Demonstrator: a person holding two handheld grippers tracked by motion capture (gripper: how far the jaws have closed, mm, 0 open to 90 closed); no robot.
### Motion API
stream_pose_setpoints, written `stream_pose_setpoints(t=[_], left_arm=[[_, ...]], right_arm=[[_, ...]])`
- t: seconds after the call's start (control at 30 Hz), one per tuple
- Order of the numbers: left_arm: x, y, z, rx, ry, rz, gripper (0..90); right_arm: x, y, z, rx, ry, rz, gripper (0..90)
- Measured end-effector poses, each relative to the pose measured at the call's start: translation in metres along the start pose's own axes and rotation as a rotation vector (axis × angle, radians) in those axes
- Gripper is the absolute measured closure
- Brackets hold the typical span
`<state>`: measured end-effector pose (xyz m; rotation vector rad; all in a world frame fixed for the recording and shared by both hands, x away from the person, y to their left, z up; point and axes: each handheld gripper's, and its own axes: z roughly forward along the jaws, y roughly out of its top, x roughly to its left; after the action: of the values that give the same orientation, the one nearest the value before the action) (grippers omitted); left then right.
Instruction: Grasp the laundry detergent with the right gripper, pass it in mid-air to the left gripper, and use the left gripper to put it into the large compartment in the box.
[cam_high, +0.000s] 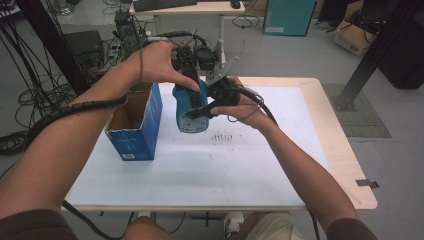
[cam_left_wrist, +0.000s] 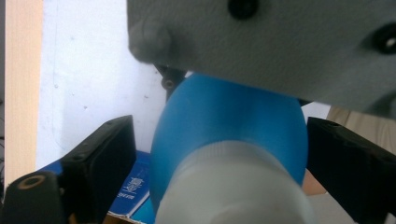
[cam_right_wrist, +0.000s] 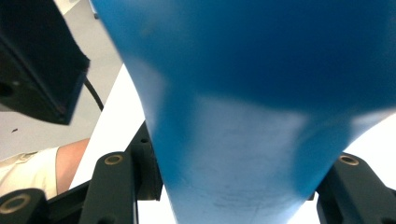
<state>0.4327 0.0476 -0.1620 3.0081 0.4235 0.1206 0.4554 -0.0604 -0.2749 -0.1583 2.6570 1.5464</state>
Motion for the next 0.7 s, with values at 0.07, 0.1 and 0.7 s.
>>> stream_pose_setpoints(t=[0.07,0.1,0.7], left_arm=[[-0.0008,-0.0001,0.001,-0.006,0.018,0.003,15.3],[-0.0003,0.0003,0.0001,0.001,0.004,0.002,16.5],[-0.0016,-0.0002,0.0033,0.013,-0.02,-0.009,26.4]], right_arm=[[0.0001,0.0,0.0003,0.002,-0.001,-0.001,43.8],[0.0002,-0.0001,0.0007,0.004,-0.003,-0.003,43.8],[0.0017,0.0008,0.0012,0.006,0.001,-0.018,43.8]])
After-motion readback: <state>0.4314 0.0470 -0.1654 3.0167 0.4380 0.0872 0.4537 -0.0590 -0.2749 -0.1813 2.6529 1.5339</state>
